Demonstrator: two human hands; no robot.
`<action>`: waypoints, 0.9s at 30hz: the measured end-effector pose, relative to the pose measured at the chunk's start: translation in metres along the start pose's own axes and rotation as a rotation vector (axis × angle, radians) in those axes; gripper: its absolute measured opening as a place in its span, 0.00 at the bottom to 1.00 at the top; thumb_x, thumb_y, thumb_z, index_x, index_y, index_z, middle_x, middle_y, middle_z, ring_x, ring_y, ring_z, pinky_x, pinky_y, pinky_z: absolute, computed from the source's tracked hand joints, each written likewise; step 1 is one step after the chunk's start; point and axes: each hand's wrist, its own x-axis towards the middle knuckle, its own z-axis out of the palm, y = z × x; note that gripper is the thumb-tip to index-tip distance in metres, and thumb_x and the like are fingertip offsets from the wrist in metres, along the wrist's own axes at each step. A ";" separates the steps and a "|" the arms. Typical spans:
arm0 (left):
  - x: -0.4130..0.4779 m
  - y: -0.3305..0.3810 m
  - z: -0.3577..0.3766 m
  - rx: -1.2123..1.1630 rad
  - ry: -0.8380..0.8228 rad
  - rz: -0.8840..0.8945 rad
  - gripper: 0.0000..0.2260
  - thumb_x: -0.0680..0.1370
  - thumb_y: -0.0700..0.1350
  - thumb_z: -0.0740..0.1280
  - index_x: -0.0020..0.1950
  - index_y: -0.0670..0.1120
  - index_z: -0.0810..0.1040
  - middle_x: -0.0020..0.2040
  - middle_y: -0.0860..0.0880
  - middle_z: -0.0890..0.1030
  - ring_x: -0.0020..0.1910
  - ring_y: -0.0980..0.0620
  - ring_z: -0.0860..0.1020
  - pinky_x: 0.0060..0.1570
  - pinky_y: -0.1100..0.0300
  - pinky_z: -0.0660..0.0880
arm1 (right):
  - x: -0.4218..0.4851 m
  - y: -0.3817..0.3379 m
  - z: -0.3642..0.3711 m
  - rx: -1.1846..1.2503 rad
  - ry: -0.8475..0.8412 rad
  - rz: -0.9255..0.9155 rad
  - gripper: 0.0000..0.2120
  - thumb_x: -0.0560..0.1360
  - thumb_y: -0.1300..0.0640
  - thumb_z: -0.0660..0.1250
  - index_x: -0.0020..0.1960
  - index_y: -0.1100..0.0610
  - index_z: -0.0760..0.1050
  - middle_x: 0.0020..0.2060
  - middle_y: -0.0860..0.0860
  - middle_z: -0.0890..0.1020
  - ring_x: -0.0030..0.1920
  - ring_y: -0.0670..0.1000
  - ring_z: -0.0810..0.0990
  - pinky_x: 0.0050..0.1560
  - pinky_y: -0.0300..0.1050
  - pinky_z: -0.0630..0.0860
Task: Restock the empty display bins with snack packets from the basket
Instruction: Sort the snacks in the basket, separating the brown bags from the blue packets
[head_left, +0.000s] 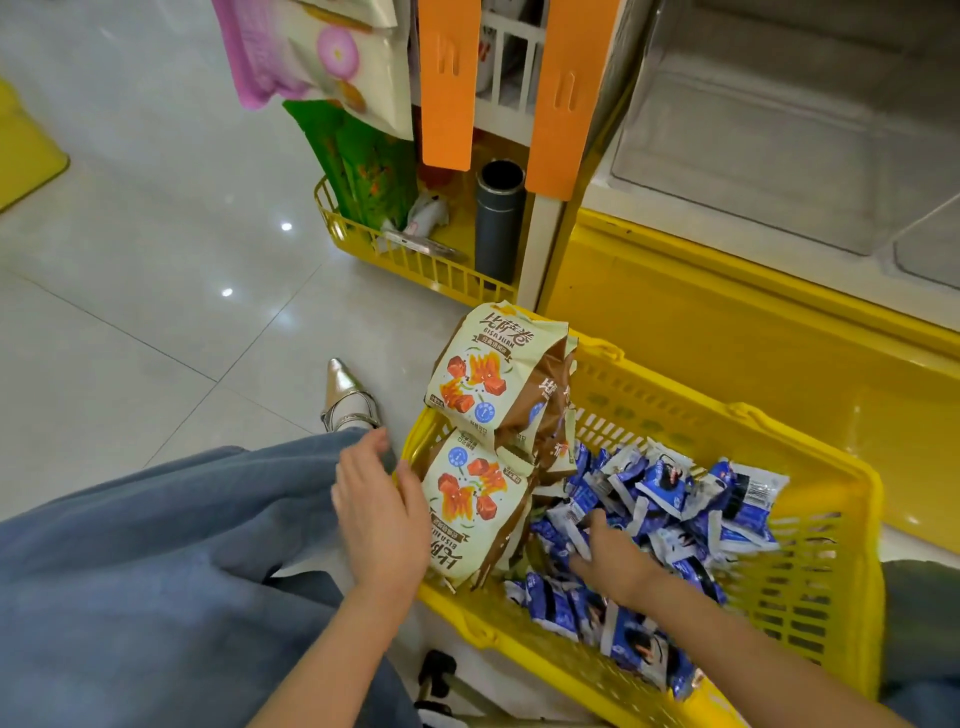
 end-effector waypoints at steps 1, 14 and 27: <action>-0.007 0.007 -0.002 -0.048 -0.043 0.086 0.11 0.79 0.43 0.60 0.60 0.46 0.69 0.54 0.50 0.72 0.53 0.53 0.72 0.50 0.57 0.71 | -0.005 0.006 -0.008 0.012 -0.014 -0.015 0.24 0.80 0.49 0.59 0.68 0.60 0.56 0.33 0.50 0.70 0.29 0.48 0.69 0.26 0.39 0.64; -0.081 0.040 0.061 0.016 -1.094 0.338 0.25 0.76 0.61 0.62 0.71 0.56 0.63 0.65 0.55 0.72 0.62 0.57 0.71 0.60 0.60 0.69 | -0.094 0.021 -0.060 0.475 -0.113 -0.252 0.21 0.78 0.46 0.60 0.69 0.48 0.62 0.58 0.53 0.78 0.47 0.44 0.82 0.48 0.40 0.80; -0.132 0.056 0.113 0.342 -1.427 0.291 0.22 0.79 0.48 0.62 0.72 0.46 0.61 0.69 0.45 0.69 0.65 0.46 0.70 0.63 0.53 0.69 | -0.077 0.096 -0.030 -0.103 0.163 0.138 0.24 0.80 0.54 0.60 0.72 0.58 0.56 0.69 0.56 0.68 0.65 0.55 0.71 0.60 0.45 0.70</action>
